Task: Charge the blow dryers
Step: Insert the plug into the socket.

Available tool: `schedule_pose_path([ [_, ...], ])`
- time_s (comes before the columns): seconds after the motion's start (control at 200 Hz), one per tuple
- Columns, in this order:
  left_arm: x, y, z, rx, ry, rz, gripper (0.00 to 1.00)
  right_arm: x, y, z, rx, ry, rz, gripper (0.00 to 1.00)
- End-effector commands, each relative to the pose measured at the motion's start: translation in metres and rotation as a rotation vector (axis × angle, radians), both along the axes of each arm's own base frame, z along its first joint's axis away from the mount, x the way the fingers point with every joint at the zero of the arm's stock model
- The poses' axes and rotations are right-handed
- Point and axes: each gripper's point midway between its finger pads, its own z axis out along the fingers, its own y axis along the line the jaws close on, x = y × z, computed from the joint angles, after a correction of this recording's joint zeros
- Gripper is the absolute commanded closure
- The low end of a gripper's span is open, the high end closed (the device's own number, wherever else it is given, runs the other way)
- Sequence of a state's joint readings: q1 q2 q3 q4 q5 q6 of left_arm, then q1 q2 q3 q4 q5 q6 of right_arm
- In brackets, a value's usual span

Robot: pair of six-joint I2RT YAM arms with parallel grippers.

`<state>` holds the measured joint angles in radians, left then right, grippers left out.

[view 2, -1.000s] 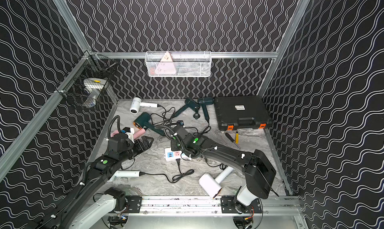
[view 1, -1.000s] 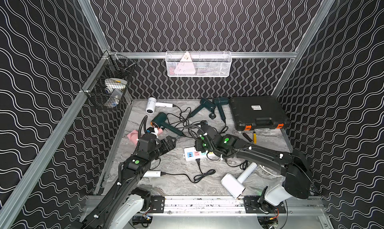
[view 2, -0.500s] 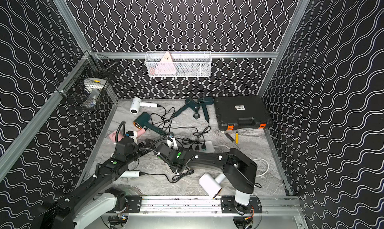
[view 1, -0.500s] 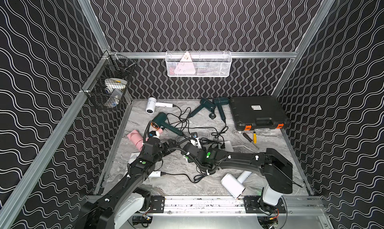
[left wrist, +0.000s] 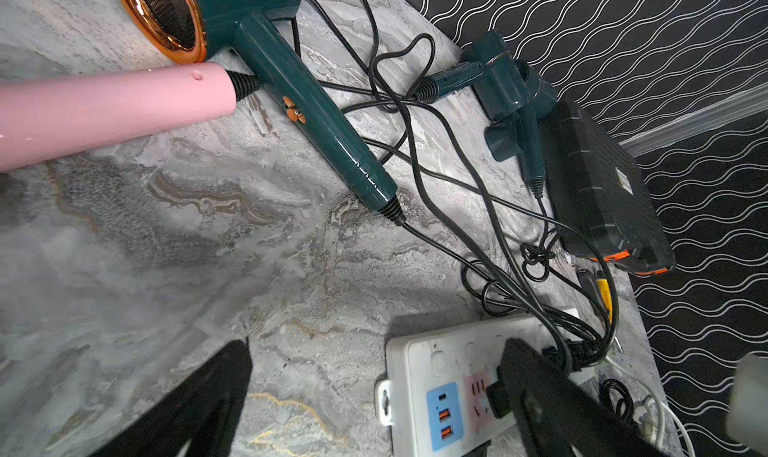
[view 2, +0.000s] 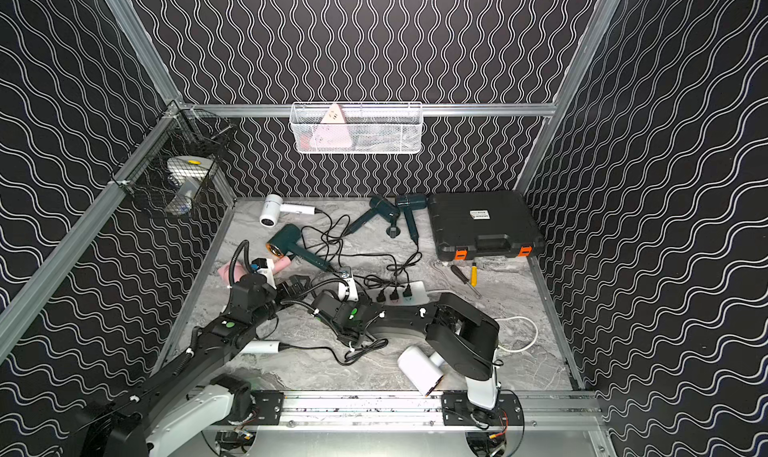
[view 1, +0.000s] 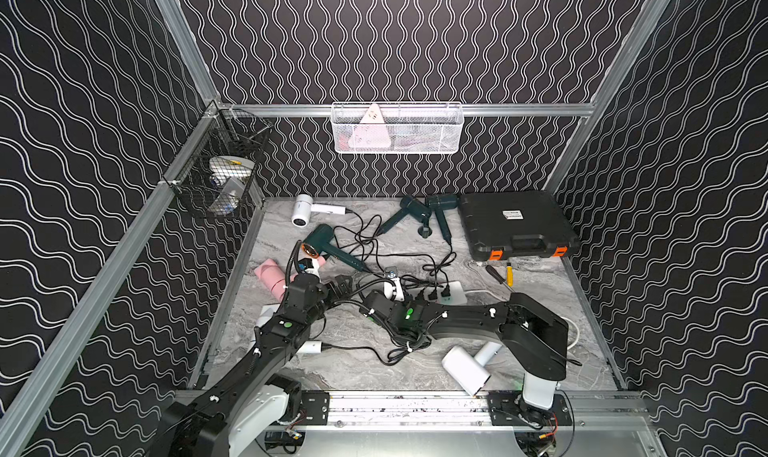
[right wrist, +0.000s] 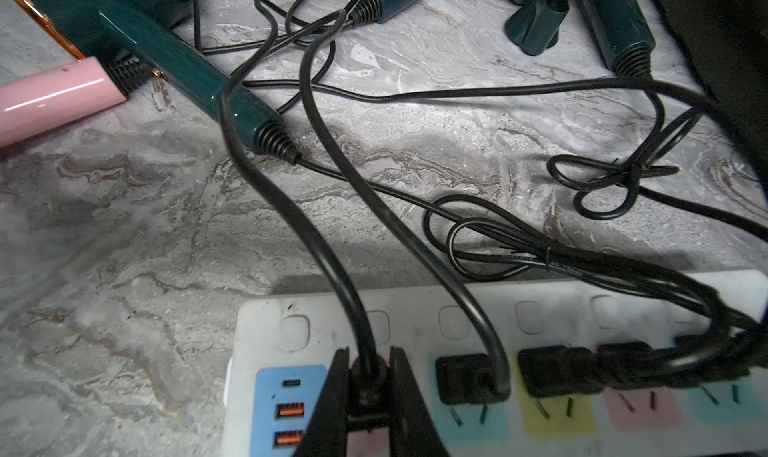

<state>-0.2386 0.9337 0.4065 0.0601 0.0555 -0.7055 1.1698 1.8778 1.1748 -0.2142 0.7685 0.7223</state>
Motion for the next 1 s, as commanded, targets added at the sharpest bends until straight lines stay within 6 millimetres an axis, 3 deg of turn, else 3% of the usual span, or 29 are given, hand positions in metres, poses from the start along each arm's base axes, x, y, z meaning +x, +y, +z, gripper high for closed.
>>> schedule_pose_path([
  [0.0,0.003,0.003,0.005,0.019,-0.032,0.006,0.01,0.007,0.002,0.001,0.048,-0.027,-0.020,1.00],
  [0.435,0.001,0.004,0.010,0.018,-0.060,0.009,0.01,0.012,0.000,-0.002,0.043,-0.043,-0.023,1.00],
  [0.455,0.001,0.004,0.010,0.018,-0.061,0.009,0.01,0.009,-0.008,-0.011,0.016,-0.034,-0.023,1.00],
  [0.59,0.002,0.003,0.009,0.017,-0.059,0.006,0.01,0.008,-0.012,-0.015,0.003,-0.034,-0.026,1.00],
  [0.996,0.001,0.003,0.012,0.014,-0.071,0.003,0.01,0.003,-0.016,-0.016,0.014,-0.022,-0.015,1.00],
])
